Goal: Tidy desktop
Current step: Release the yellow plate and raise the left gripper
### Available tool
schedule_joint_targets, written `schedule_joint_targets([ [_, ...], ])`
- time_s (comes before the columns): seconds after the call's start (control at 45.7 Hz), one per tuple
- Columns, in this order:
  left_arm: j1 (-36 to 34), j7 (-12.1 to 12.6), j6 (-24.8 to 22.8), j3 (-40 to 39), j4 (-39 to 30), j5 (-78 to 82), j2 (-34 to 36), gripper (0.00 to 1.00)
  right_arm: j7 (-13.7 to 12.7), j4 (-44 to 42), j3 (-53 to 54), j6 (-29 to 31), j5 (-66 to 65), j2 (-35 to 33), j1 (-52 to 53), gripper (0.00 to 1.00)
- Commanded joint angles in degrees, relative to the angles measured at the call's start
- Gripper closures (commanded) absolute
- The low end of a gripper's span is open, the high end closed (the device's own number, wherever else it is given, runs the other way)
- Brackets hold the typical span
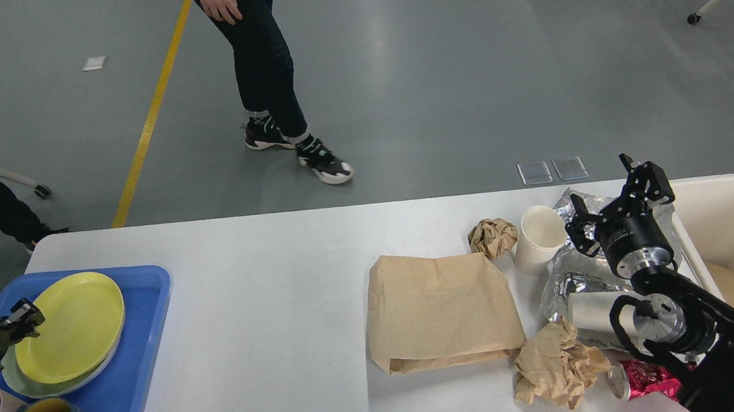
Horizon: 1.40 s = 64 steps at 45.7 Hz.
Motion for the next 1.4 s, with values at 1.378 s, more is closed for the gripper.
schedule_joint_targets([
  [1.378, 59.62, -17.94, -6.45, -139.22, -17.85, 20.48, -25.28, 0.04, 0.02, 0.0, 0.0, 0.0, 0.0, 0.0, -0.03, 0.0],
])
